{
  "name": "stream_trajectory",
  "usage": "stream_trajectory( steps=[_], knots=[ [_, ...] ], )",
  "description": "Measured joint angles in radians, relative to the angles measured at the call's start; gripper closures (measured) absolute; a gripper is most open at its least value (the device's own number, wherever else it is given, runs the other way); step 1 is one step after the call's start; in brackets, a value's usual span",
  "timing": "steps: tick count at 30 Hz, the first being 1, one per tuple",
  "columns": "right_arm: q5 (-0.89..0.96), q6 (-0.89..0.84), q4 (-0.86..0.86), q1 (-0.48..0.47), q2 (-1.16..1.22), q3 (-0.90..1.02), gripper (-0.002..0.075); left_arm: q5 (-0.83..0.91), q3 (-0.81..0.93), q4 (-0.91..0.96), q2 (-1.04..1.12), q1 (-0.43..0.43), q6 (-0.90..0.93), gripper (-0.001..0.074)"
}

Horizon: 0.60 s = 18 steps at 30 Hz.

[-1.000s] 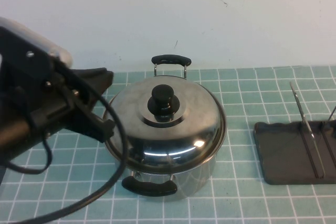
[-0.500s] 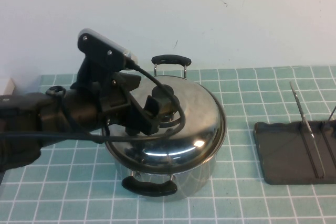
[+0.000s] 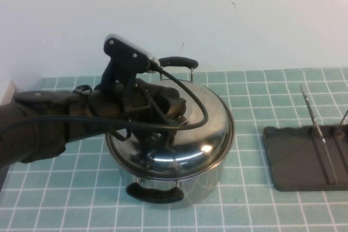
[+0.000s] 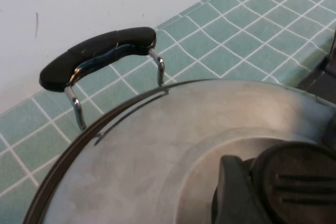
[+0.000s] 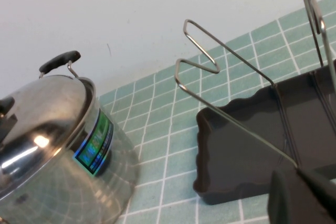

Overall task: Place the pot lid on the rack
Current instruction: Open the pot, then hand over the pot lid

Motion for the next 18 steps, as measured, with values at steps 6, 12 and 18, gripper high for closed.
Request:
stream_trajectory(
  steps=[6,12,18],
  knots=[
    [-0.004,-0.01,0.004,0.0,0.0,0.0,0.0729,0.065,0.0,0.015,-0.018,0.0,-0.002,0.0405],
    [0.003,-0.24,0.117,0.0,0.0,-0.028,0.0729,0.226,-0.067,0.031,-0.157,-0.005,0.007,0.0405],
    [0.037,-0.402,0.251,0.0,0.025,-0.148,0.0728,0.247,-0.136,0.031,-0.228,-0.005,-0.138,0.0405]
  ],
)
